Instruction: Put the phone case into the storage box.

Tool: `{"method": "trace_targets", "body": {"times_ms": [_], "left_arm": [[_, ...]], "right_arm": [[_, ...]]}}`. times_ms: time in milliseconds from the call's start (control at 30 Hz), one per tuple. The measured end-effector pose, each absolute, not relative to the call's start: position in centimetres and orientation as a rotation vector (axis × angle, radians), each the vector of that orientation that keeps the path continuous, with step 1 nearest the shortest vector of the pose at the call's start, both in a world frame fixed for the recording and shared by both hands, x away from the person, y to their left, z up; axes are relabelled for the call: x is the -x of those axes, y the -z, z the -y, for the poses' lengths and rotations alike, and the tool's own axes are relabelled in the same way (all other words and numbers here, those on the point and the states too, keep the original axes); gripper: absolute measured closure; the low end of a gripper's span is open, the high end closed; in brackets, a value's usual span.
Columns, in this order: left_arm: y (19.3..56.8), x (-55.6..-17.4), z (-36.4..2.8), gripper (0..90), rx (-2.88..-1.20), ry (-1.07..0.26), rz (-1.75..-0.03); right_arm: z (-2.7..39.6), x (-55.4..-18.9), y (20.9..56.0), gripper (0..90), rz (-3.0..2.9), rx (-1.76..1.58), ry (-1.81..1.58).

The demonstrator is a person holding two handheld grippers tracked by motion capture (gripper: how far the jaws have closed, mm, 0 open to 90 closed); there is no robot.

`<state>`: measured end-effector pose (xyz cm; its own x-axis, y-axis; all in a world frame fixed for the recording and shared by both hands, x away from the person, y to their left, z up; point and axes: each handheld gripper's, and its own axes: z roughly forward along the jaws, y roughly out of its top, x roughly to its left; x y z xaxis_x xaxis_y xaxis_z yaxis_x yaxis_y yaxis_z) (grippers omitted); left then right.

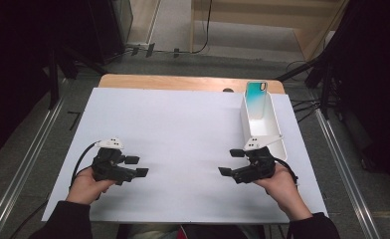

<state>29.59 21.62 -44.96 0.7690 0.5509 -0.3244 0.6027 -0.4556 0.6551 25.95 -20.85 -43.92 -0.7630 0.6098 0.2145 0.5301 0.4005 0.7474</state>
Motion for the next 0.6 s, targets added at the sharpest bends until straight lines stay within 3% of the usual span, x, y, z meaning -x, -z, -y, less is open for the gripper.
{"method": "trace_targets", "body": {"times_ms": [600], "left_arm": [[44.8,-29.3,-21.5,32.9,-2.164,0.082,-0.836]], "right_arm": [[22.0,-24.3,46.0,20.3,-2.610,-0.997,-1.289]]}}
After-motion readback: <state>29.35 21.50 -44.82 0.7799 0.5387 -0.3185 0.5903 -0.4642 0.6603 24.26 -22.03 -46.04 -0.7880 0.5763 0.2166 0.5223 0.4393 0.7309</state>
